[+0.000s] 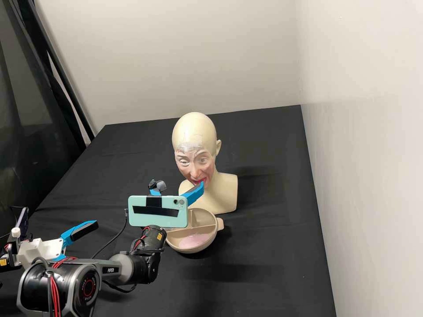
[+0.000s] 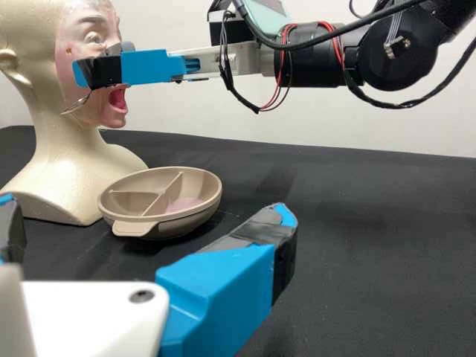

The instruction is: Feed the grandma with a spoon

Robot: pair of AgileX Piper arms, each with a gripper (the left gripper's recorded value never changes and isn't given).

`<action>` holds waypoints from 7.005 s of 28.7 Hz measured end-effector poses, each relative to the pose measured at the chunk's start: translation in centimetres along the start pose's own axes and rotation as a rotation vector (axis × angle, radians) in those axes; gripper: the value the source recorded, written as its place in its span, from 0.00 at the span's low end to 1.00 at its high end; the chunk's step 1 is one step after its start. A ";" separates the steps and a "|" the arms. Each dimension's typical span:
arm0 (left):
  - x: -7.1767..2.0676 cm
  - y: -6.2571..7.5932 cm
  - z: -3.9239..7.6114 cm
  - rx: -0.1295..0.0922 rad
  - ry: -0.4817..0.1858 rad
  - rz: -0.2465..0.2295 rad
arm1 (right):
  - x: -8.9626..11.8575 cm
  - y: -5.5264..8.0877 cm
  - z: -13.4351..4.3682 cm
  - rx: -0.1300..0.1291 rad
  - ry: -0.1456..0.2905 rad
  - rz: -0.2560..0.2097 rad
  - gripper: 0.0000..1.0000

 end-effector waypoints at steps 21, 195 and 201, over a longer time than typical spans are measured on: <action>0.00 0.0 0.0 0.000 0.000 0.000 | 0.0 0.0 0.0 0.005 0.000 0.000 1.00; -1.38 -0.1 1.0 0.004 -0.045 0.015 | -3.7 -4.2 6.6 -0.010 -0.190 -0.152 0.00; -1.38 -0.1 1.0 0.004 -0.045 0.015 | -4.7 -3.4 5.1 0.010 -0.123 -0.144 0.00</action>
